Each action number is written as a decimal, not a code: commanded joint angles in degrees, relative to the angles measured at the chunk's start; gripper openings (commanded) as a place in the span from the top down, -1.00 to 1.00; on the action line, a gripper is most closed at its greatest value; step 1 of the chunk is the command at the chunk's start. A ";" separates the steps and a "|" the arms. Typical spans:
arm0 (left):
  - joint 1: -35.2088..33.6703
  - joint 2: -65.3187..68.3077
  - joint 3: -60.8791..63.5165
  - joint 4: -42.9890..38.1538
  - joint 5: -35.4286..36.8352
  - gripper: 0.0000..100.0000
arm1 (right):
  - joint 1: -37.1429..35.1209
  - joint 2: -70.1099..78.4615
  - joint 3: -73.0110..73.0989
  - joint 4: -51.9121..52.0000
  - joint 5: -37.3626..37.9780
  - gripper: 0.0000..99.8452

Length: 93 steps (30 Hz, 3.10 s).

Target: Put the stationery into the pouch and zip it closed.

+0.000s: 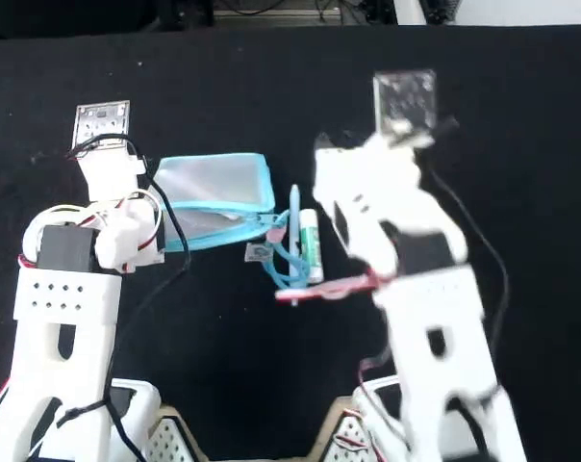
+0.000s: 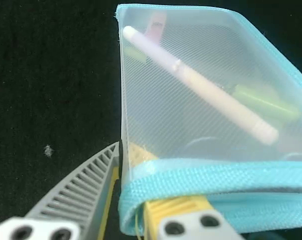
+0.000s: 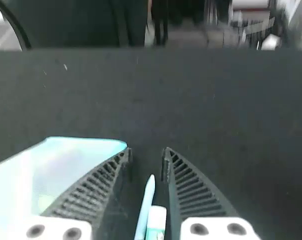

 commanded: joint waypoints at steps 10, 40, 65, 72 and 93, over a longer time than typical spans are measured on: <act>-0.66 0.88 0.57 -0.35 0.09 0.93 | 0.53 18.15 -8.92 11.34 -3.34 0.80; -0.66 0.35 2.42 -2.02 0.09 0.93 | -1.85 42.95 -8.13 2.81 -3.25 0.80; -0.66 0.35 2.24 -1.85 0.09 0.93 | 2.81 49.45 -21.76 15.47 4.04 0.97; -0.66 0.35 2.15 -1.67 0.09 0.93 | 6.68 49.10 -26.95 19.69 15.30 0.96; -0.66 0.35 1.89 -1.67 0.09 0.93 | 5.89 69.05 -49.27 40.53 19.08 0.67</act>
